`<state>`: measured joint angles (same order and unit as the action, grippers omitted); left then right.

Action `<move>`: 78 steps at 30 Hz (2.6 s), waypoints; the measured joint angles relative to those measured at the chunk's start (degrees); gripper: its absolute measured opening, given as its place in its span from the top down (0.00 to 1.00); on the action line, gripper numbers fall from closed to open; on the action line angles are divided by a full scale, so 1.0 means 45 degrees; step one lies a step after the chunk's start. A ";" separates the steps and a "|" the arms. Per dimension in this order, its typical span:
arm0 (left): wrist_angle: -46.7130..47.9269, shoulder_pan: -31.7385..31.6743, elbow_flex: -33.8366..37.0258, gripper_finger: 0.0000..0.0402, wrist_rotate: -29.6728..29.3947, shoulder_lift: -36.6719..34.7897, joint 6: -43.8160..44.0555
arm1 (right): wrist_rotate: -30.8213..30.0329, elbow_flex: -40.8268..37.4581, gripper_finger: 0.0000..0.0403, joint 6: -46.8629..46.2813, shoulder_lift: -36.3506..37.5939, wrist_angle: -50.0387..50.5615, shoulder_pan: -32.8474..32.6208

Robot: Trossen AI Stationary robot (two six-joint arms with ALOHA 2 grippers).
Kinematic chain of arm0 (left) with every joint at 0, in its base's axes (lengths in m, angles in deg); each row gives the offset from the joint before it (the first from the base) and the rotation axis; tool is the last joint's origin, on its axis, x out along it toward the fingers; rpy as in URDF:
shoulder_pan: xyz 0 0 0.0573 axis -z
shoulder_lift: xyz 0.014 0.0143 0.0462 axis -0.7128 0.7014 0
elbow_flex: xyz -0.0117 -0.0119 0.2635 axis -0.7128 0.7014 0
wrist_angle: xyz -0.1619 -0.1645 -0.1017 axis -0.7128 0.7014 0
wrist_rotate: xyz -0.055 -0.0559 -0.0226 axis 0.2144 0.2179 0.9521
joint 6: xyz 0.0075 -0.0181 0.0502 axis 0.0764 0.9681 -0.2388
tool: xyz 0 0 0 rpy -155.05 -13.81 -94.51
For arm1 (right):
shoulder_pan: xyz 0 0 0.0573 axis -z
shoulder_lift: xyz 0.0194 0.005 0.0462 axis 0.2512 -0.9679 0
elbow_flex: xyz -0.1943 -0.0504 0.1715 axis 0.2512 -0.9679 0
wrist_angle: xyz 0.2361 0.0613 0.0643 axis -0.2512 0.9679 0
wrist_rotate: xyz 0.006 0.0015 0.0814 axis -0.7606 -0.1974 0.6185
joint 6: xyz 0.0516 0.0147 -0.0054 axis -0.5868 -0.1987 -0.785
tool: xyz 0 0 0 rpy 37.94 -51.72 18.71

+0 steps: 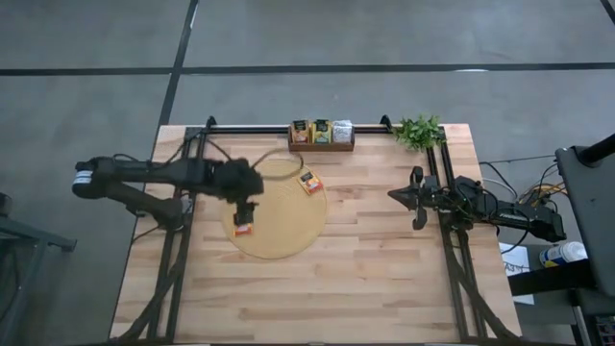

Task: Pick & Place Tea
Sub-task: Put the bottom orange tea bag into the left section of the wooden organizer

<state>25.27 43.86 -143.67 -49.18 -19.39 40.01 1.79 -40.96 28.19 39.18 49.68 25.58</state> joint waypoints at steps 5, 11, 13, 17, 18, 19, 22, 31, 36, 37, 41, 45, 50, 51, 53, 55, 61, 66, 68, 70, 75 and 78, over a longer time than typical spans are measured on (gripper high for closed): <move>0.0038 0.1427 0.1445 0.42 0.0007 0.0019 0.1408 | 0.0004 -0.0004 0.98 0.0000 0.0012 0.0000 -0.0005; -0.0751 0.2344 0.3727 0.42 0.0241 -0.0173 0.3140 | 0.0004 -0.0004 0.98 0.0000 0.0015 -0.0004 -0.0004; -0.1037 0.2376 0.4299 0.42 0.0254 -0.0228 0.3318 | 0.0003 -0.0003 0.98 0.0000 0.0015 -0.0001 -0.0002; -0.1250 0.2348 0.4755 0.42 0.0440 -0.0208 0.3429 | 0.0004 -0.0001 0.98 0.0000 0.0015 0.0000 -0.0001; -0.1355 0.2351 0.4759 0.42 0.0444 -0.0204 0.3427 | 0.0004 -0.0004 0.98 0.0000 0.0015 0.0000 -0.0004; -0.1493 0.2351 0.4772 0.42 0.0449 -0.0204 0.3429 | 0.0000 -0.0004 0.98 0.0000 0.0015 0.0000 0.0000; -0.2071 0.2350 0.4965 0.42 0.0633 -0.0199 0.3400 | 0.0004 -0.0004 0.98 0.0000 0.0015 -0.0003 -0.0005; -0.2726 0.2326 0.5214 0.42 0.1002 0.0668 0.3783 | 0.0000 0.0000 0.98 0.0000 0.0005 -0.0004 -0.0001; -0.3405 0.2326 0.5214 0.42 0.1141 0.1659 0.3939 | 0.0003 -0.0001 0.98 0.0000 0.0010 -0.0001 -0.0005; -0.3481 0.2326 0.5214 0.42 0.1177 0.1888 0.3950 | 0.0000 -0.0004 0.98 -0.0004 0.0005 -0.0004 -0.0001; -0.3531 0.2326 0.5156 0.42 0.1201 0.2833 0.3984 | 0.0004 -0.0004 0.98 0.0000 0.0010 -0.0002 -0.0004; -0.3580 0.2331 0.5157 0.42 0.1191 0.3582 0.4108 | 0.0004 -0.0003 0.98 0.0000 0.0010 -0.0002 -0.0003; -0.3697 0.2326 0.4973 0.42 0.1251 0.3668 0.4086 | 0.0004 -0.0004 0.98 0.0000 0.0010 0.0000 -0.0001; -0.3701 0.2326 0.4930 0.42 0.1256 0.3602 0.4022 | 0.0004 -0.0004 0.98 -0.0003 0.0010 0.0000 -0.0003; -0.3690 0.2326 0.4814 0.43 0.1268 0.3477 0.3817 | 0.0004 -0.0004 0.98 0.0000 0.0010 -0.0005 -0.0002; -0.3730 0.2326 0.4716 0.46 0.1281 0.3384 0.3661 | 0.0004 -0.0004 0.98 0.0000 0.0005 -0.0005 0.0000; -0.3707 0.2331 0.4626 0.67 0.1334 0.3371 0.3509 | 0.0003 -0.0003 0.98 0.0000 0.0010 0.0000 -0.0001; -0.3452 0.2326 0.4462 0.91 0.1295 0.3381 0.3677 | 0.0000 -0.0004 0.98 0.0000 0.0010 0.0000 -0.0002; -0.3230 0.2326 0.4282 0.96 0.1327 0.3397 0.3704 | 0.0004 0.0000 0.98 0.0000 0.0013 -0.0003 -0.0001; -0.2983 0.2326 0.3978 0.96 0.1372 0.3419 0.3706 | 0.0004 -0.0004 0.98 0.0000 0.0011 -0.0001 -0.0003; -0.2474 0.2329 0.2829 0.96 0.0513 0.3415 0.3274 | 0.0004 -0.0004 0.98 0.0000 0.0015 -0.0005 0.0000; -0.2440 0.2305 0.2091 0.96 -0.0409 0.3408 0.2833 | 0.0000 -0.0004 0.98 0.0000 0.0010 -0.0005 0.0000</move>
<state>14.29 54.23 -134.26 -51.02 -4.06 52.76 1.79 -40.98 28.19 39.22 49.66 25.58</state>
